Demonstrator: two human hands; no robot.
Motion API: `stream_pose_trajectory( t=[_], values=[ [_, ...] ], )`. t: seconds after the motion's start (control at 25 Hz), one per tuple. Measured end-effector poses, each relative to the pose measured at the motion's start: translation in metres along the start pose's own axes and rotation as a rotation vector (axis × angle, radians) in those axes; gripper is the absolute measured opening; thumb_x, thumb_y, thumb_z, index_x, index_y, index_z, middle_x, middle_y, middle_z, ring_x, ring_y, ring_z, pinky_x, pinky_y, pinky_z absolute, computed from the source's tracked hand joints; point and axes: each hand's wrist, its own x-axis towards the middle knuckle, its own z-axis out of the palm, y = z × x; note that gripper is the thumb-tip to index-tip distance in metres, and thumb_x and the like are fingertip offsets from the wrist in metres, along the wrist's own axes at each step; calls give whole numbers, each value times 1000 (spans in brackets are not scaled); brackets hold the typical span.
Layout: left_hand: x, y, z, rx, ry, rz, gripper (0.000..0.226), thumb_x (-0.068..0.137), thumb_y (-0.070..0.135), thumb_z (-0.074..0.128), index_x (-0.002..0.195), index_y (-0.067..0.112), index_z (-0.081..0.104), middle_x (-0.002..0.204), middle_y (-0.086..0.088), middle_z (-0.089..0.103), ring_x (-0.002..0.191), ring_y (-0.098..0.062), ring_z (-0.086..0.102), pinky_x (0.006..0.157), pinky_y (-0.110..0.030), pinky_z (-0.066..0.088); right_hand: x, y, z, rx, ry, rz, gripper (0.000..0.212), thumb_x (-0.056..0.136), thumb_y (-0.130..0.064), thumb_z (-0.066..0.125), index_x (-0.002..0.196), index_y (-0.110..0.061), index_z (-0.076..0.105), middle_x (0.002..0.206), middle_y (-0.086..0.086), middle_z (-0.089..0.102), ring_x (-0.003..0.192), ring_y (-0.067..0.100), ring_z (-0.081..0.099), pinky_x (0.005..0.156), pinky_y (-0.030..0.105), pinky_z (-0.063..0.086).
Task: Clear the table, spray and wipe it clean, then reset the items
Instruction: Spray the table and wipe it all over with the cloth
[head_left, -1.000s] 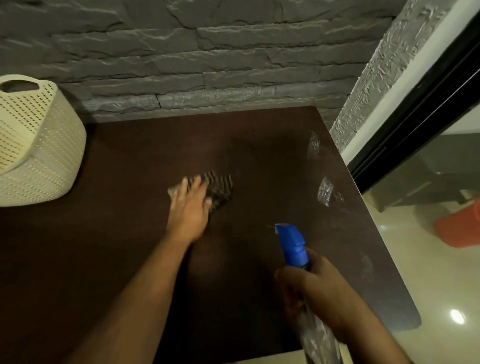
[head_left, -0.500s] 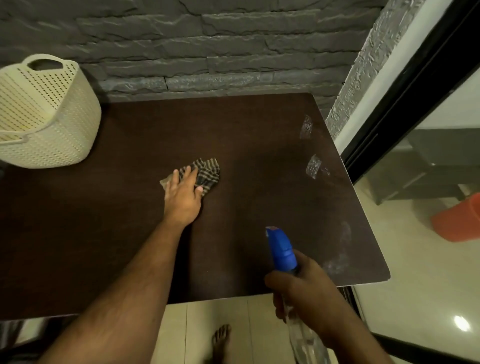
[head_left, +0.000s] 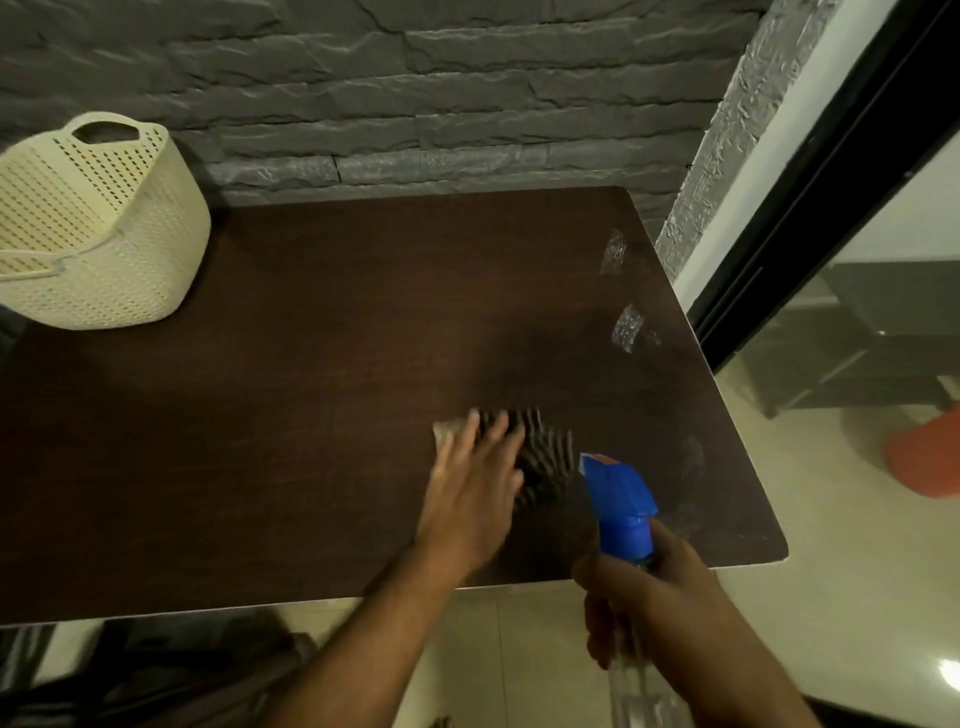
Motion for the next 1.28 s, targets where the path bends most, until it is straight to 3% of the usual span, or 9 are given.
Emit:
stream_pose_trajectory(
  t=[0.24, 0.36, 0.52, 0.64, 0.76, 0.84, 1.04, 1.16, 1.28],
  values=[
    [156, -43, -25, 18, -64, -310, 53, 102, 36, 34, 153, 25, 19, 163, 3, 6, 149, -27, -3, 120, -47, 3, 11, 11, 12, -6, 57, 15, 23, 80, -17, 67, 98, -25, 55, 59, 7, 63, 55, 22, 61, 71, 46, 54],
    [107, -15, -18, 2, -83, -86, 53, 102, 34, 31, 152, 24, 19, 163, 1, 7, 149, -26, -3, 120, -47, 4, 5, 9, 14, 53, 109, 44, 23, 78, -17, 66, 99, -21, 56, 59, 7, 63, 56, 23, 60, 73, 50, 54],
    [-43, -20, -5, 106, -134, 164, 53, 100, 39, 19, 151, 25, 21, 160, 3, 11, 149, -23, -2, 121, -49, 10, -2, 12, 18, 65, 145, 47, 22, 77, -17, 66, 97, -18, 57, 57, 7, 62, 55, 24, 59, 71, 49, 54],
    [-11, -67, -18, 193, -85, 44, 50, 103, 35, 27, 151, 23, 23, 161, 1, 14, 149, -26, 3, 119, -44, 8, -6, 15, 20, 69, 145, 72, 24, 77, -16, 68, 97, -22, 56, 58, 6, 62, 55, 23, 60, 74, 50, 55],
    [81, -95, -37, 54, -3, -240, 52, 103, 34, 33, 152, 20, 23, 162, -2, 13, 149, -30, 2, 119, -48, 9, -9, 22, 22, 53, 130, 87, 25, 79, -16, 68, 99, -25, 55, 59, 6, 63, 57, 23, 61, 74, 49, 55],
    [114, -98, -39, 13, -21, -318, 52, 103, 34, 34, 152, 22, 22, 162, -1, 12, 149, -30, 0, 120, -48, 6, -14, 29, 23, 35, 110, 102, 24, 80, -15, 67, 99, -24, 55, 60, 6, 63, 57, 22, 60, 71, 45, 56],
    [69, -85, -29, -31, 74, -298, 51, 102, 32, 35, 152, 22, 24, 162, -1, 15, 149, -28, 1, 120, -48, 8, -38, 51, 27, -34, 20, 120, 23, 82, -14, 66, 98, -23, 53, 68, 9, 62, 55, 17, 60, 56, 27, 53],
    [28, -49, -15, -38, 82, -284, 52, 102, 31, 37, 151, 22, 25, 161, -1, 16, 149, -28, 3, 120, -48, 9, -50, 62, 14, -16, 83, 101, 23, 82, -13, 66, 98, -23, 53, 65, 11, 61, 54, 20, 59, 59, 32, 52],
    [-29, 14, 5, 52, 7, -88, 54, 103, 36, 31, 153, 25, 15, 162, 4, 4, 149, -24, -9, 121, -44, -1, -62, 66, -2, 1, 113, 76, 22, 81, -11, 66, 97, -20, 54, 63, 13, 60, 52, 21, 58, 59, 36, 52]
  ],
)
